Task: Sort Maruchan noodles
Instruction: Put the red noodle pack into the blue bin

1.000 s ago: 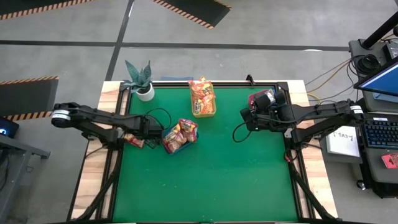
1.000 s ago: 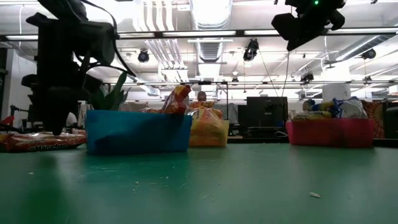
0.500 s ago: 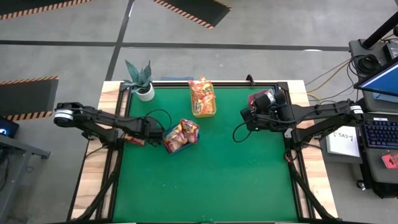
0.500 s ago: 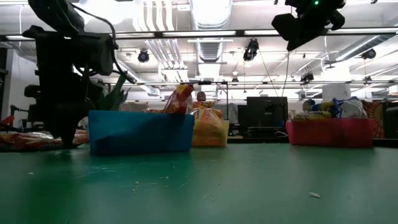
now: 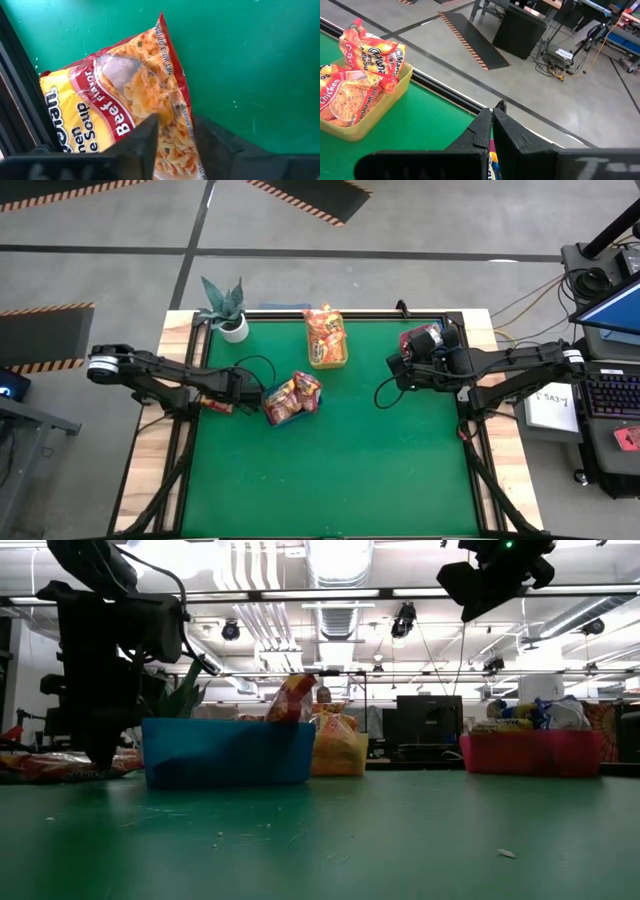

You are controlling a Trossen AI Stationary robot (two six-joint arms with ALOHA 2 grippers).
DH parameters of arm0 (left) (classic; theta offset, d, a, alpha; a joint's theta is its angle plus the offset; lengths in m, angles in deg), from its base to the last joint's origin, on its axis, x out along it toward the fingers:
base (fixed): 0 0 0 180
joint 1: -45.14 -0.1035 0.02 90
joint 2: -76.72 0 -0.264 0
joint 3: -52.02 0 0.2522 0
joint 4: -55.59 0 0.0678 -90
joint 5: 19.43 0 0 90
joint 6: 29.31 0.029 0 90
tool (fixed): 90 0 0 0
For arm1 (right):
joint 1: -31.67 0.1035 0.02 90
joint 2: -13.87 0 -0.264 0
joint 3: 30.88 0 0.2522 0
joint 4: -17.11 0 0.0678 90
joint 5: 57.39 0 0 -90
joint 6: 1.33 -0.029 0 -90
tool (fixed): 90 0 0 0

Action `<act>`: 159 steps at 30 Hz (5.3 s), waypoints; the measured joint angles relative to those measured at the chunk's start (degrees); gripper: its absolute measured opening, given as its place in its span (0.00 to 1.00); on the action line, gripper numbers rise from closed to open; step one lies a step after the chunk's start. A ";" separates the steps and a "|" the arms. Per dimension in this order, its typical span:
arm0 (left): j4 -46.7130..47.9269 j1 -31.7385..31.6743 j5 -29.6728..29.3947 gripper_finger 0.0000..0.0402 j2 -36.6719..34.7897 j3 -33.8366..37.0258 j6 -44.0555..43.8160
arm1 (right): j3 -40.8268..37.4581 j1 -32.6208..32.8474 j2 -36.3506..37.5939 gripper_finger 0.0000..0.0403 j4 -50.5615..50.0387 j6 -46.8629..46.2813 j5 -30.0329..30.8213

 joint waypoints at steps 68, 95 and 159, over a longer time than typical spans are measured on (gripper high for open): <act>8.38 6.73 6.01 0.56 -3.37 -1.24 19.28 | -0.02 -0.04 0.00 0.02 -0.09 6.36 0.01; 4.87 6.99 5.79 0.03 0.46 0.21 9.01 | -0.02 -0.04 0.00 0.02 0.02 6.40 0.02; 5.53 13.42 2.17 0.35 1.14 -33.59 33.58 | -0.02 -0.04 0.00 0.02 0.02 6.43 0.02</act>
